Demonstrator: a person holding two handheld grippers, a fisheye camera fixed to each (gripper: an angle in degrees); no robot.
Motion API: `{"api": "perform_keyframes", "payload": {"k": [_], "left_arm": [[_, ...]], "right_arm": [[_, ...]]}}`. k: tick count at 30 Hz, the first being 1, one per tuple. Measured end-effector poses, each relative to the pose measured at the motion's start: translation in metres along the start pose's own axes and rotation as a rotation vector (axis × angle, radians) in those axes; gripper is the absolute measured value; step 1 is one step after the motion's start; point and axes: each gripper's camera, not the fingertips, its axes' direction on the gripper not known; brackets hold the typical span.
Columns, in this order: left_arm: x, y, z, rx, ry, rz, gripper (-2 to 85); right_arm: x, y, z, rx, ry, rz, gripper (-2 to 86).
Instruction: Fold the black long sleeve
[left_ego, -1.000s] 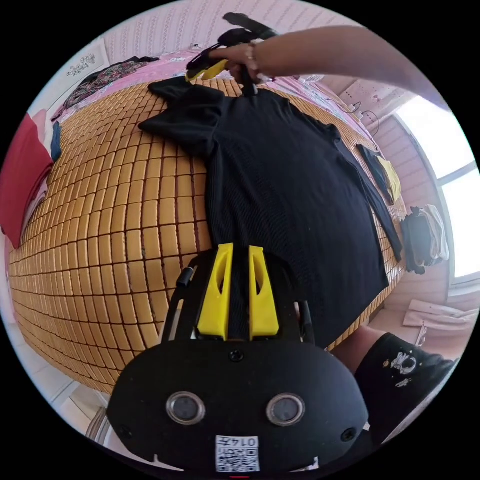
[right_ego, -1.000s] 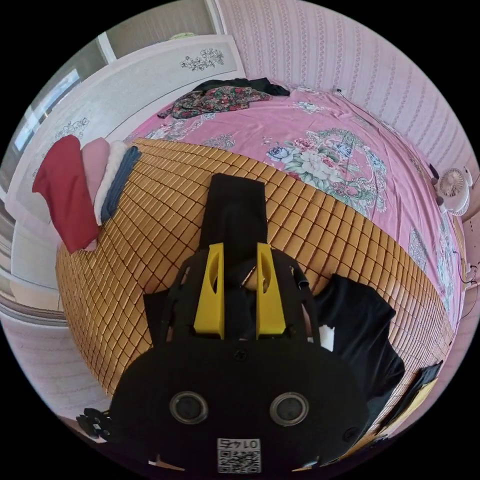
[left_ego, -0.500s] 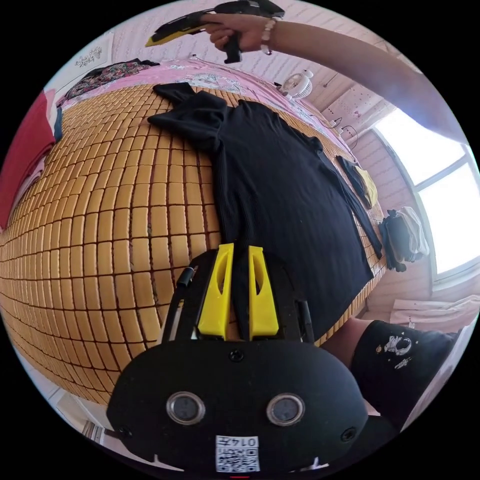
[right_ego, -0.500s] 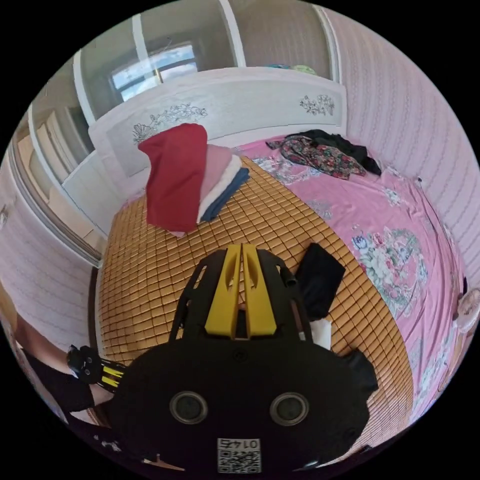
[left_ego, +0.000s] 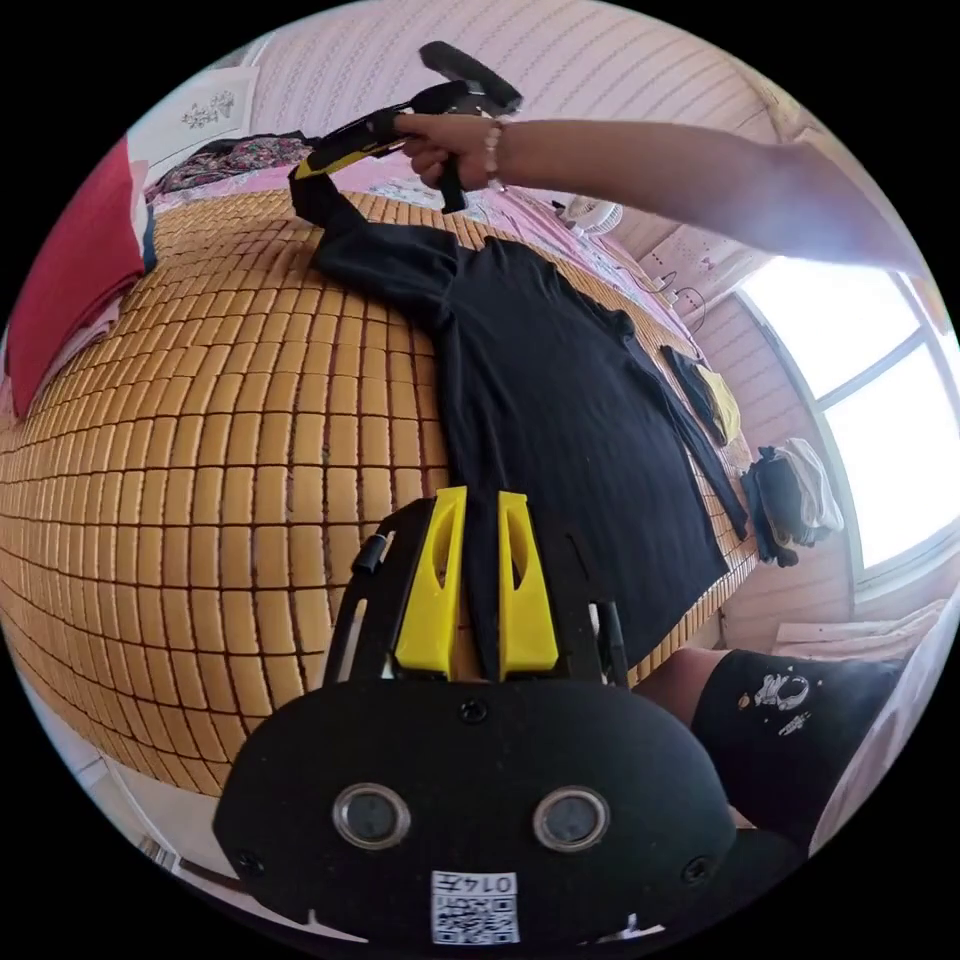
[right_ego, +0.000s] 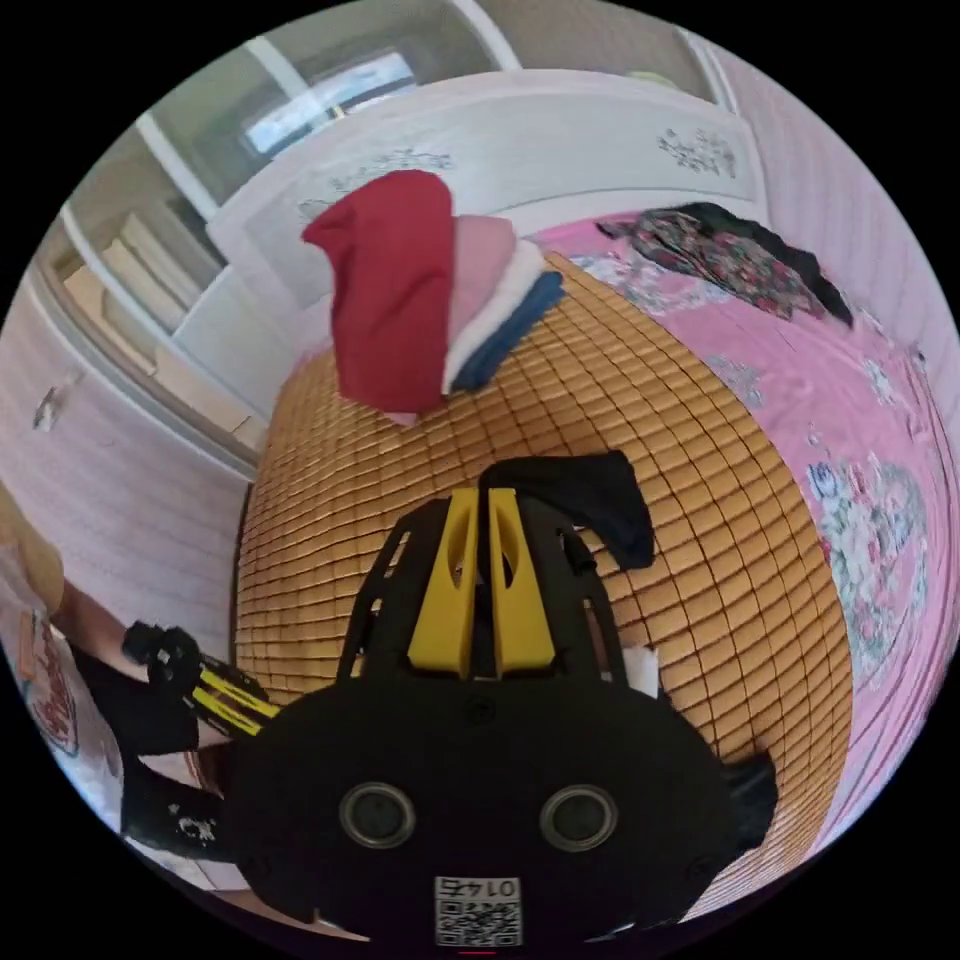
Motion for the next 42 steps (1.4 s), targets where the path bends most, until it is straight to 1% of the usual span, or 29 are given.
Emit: {"api": "perform_keyframes", "payload": {"k": [1, 2, 3, 4, 5, 9, 11, 14, 17, 19, 21, 22, 24, 25, 26, 28, 30, 32, 34, 37, 39, 40, 42], "left_arm": [[-0.009, 0.008, -0.016, 0.034, -0.017, -0.026, 6.0], [-0.02, 0.017, -0.034, 0.064, -0.039, -0.067, 6.0], [-0.026, 0.023, -0.042, 0.078, -0.05, -0.088, 6.0], [-0.037, 0.035, -0.059, 0.102, -0.072, -0.131, 6.0], [-0.049, 0.049, -0.074, 0.112, -0.101, -0.182, 6.0], [-0.083, 0.091, -0.111, 0.116, -0.193, -0.33, 6.2], [-0.1, 0.112, -0.128, 0.114, -0.295, -0.377, 6.4], [-0.125, 0.127, -0.138, 0.119, -0.395, -0.421, 7.1], [-0.146, 0.125, -0.138, 0.143, -0.446, -0.417, 7.8], [-0.155, 0.117, -0.134, 0.148, -0.474, -0.397, 8.0], [-0.166, 0.108, -0.131, 0.152, -0.476, -0.417, 8.1], [-0.174, 0.101, -0.128, 0.137, -0.469, -0.421, 7.9], [-0.185, 0.094, -0.117, 0.081, -0.494, -0.445, 7.0], [-0.194, 0.093, -0.105, 0.002, -0.498, -0.473, 6.0], [-0.193, 0.095, -0.107, 0.042, -0.524, -0.448, 4.4], [-0.196, 0.095, -0.108, 0.018, -0.497, -0.443, 1.6], [-0.195, 0.099, -0.122, 0.103, -0.466, -0.426, 0.1], [-0.181, 0.122, -0.161, 0.395, -0.453, -0.37, -0.3], [-0.177, 0.146, -0.181, 0.508, -0.436, -0.389, 0.1], [-0.186, 0.192, -0.184, 0.518, -0.499, -0.583, 3.8], [-0.199, 0.211, -0.178, 0.457, -0.474, -0.692, 5.4], [-0.207, 0.219, -0.173, 0.426, -0.424, -0.744, 5.9], [-0.213, 0.221, -0.166, 0.412, -0.366, -0.763, 6.2]], "right_arm": [[-0.038, -0.003, -0.018, 0.031, -0.115, -0.184, 2.7], [-0.07, 0.0, -0.032, 0.04, -0.173, -0.315, 4.7], [-0.082, 0.003, -0.037, 0.037, -0.175, -0.36, 5.7], [-0.098, 0.01, -0.043, 0.021, -0.134, -0.391, 6.9], [-0.103, 0.017, -0.046, 0.008, -0.063, -0.365, 7.6], [-0.09, 0.049, -0.039, -0.065, 0.084, -0.284, 7.9], [-0.073, 0.068, -0.022, -0.15, 0.147, -0.169, 8.0], [-0.063, 0.076, 0.004, -0.242, 0.179, -0.077, 8.4], [-0.062, 0.071, 0.029, -0.261, 0.167, -0.004, 8.7], [-0.067, 0.066, 0.045, -0.288, 0.159, 0.012, 8.1], [-0.072, 0.068, 0.061, -0.327, 0.227, 0.008, 6.0], [-0.08, 0.07, 0.058, -0.288, 0.272, -0.036, 5.1], [-0.084, 0.072, 0.057, -0.289, 0.271, -0.05, 2.4], [-0.085, 0.074, 0.055, -0.302, 0.251, -0.044, 1.1], [-0.084, 0.075, 0.051, -0.301, 0.237, -0.034, 0.4], [-0.083, 0.077, 0.037, -0.252, 0.216, -0.003, 0.1], [-0.083, 0.08, 0.017, -0.167, 0.212, 0.036, 0.2], [-0.089, 0.087, -0.007, -0.062, 0.261, 0.093, 0.9], [-0.093, 0.093, -0.019, 0.007, 0.265, 0.14, 1.8], [-0.096, 0.099, -0.019, 0.032, 0.253, 0.178, 3.9], [-0.097, 0.1, -0.016, 0.01, 0.264, 0.198, 5.1], [-0.101, 0.1, -0.016, 0.007, 0.263, 0.189, 5.5], [-0.108, 0.103, -0.02, 0.019, 0.283, 0.174, 5.7]]}}
